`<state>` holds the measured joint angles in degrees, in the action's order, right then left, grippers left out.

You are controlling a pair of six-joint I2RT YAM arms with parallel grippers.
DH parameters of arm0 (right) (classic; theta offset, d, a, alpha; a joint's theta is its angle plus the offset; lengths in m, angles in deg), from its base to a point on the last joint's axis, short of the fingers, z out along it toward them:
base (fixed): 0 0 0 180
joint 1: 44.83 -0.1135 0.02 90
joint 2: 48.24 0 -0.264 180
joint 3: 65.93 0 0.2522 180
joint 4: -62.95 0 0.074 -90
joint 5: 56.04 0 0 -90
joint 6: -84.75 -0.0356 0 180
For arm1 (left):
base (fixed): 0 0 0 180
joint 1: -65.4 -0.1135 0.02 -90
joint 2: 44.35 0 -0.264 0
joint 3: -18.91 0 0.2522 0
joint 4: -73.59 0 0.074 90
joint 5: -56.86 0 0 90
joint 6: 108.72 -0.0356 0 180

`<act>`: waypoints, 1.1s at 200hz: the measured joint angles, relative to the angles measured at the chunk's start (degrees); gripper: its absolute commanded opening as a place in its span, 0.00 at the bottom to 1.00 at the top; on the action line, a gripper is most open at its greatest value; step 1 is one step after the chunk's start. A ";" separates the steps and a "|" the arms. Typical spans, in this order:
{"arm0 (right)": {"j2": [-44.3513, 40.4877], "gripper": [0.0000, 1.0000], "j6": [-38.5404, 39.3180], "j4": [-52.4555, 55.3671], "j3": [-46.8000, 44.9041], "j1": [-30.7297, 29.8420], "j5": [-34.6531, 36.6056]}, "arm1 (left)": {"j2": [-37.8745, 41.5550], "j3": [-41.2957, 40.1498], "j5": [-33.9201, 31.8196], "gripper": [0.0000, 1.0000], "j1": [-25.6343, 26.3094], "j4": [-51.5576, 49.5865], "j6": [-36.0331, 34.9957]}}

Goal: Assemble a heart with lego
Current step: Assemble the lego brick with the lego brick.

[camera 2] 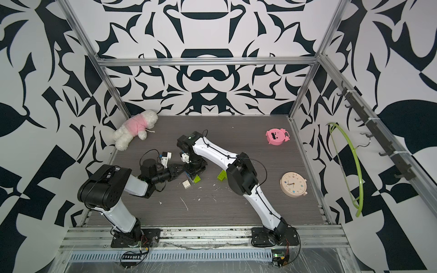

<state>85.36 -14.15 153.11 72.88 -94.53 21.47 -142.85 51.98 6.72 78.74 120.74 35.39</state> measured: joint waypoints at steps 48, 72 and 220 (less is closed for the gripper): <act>-4.15 0.47 -0.20 -3.45 -2.32 0.00 2.23 | 0.17 0.00 -0.20 0.18 0.00 -0.31 -0.07; -7.52 0.37 -0.17 -5.75 -4.33 0.00 3.37 | 0.20 -0.09 -0.22 0.18 -0.17 -0.28 -0.09; -15.06 0.10 -0.35 -24.15 -22.71 -2.64 4.33 | 1.66 -0.26 0.07 0.18 -0.61 -2.56 -1.22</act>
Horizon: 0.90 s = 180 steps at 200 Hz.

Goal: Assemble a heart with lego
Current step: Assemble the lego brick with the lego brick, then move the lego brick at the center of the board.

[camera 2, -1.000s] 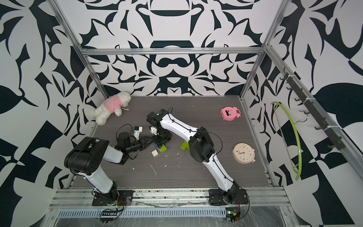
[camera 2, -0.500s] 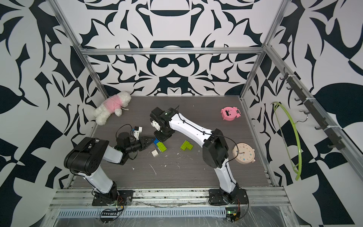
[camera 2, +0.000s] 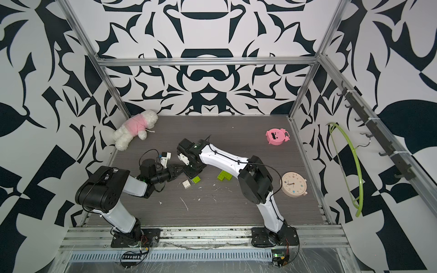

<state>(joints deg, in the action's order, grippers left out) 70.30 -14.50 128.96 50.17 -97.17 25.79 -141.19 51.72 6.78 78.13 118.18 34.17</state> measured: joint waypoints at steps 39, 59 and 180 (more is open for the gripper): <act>-0.22 0.11 0.02 -0.24 0.04 0.02 0.02 | 0.02 0.02 -0.04 0.18 -0.02 -0.15 0.02; -1.01 0.11 0.09 -0.11 0.02 0.31 0.96 | 0.00 0.02 -0.04 0.19 -0.04 -0.17 0.02; -13.38 0.30 -5.05 -3.08 -20.09 15.45 3.50 | -6.97 0.70 1.60 0.31 -0.46 8.98 2.05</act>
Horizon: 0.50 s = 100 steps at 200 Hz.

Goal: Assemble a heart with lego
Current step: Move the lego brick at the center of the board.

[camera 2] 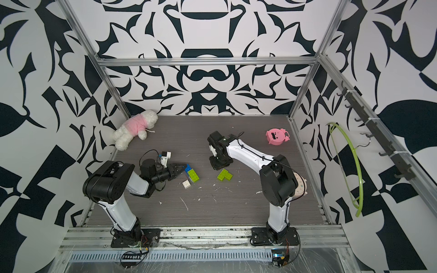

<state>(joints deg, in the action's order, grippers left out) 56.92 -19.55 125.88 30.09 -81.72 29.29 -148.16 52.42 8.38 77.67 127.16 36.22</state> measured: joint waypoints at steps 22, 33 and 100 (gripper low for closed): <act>0.00 0.30 -0.35 -0.22 -1.51 0.66 -0.04 | -0.87 -0.33 -0.63 0.36 -0.04 0.02 -0.26; -0.02 0.31 -0.46 -0.46 -1.84 0.87 -0.11 | -1.81 -0.44 -1.57 0.38 -0.04 -1.99 -0.94; -0.02 0.30 -0.59 -1.46 -1.92 1.22 -0.66 | -2.19 -0.70 -1.66 0.44 -0.26 -3.87 -2.16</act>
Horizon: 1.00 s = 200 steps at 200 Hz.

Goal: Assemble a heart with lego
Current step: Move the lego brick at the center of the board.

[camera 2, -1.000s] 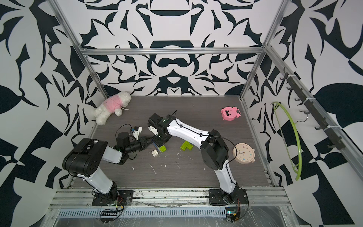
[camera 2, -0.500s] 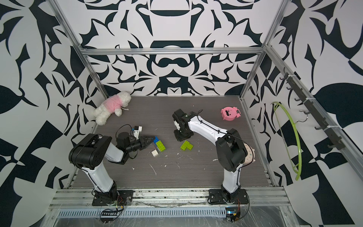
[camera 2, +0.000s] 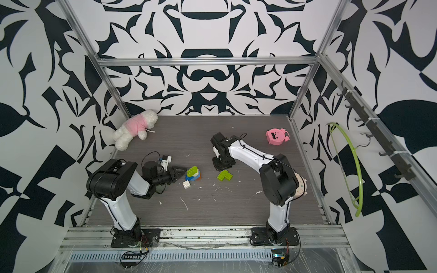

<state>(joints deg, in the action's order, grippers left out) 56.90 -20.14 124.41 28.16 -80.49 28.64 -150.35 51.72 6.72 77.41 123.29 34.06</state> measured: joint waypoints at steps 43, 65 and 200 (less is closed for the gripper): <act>0.00 0.31 -0.09 0.00 0.00 0.00 -0.02 | 2.62 0.00 -0.26 0.45 -0.28 -3.96 -0.81; 0.00 0.35 -0.31 0.00 0.00 0.00 -0.02 | 4.63 0.02 -0.68 0.46 -0.55 -7.45 -1.81; 0.72 0.48 -2.99 -2.29 -7.34 1.90 -5.01 | 13.68 6.71 -1.99 0.53 -0.76 -31.50 -10.16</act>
<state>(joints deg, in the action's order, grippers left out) 57.62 -23.14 122.12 20.82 -78.59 23.63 -136.66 58.43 4.73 76.64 91.80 23.89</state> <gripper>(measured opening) 0.477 0.529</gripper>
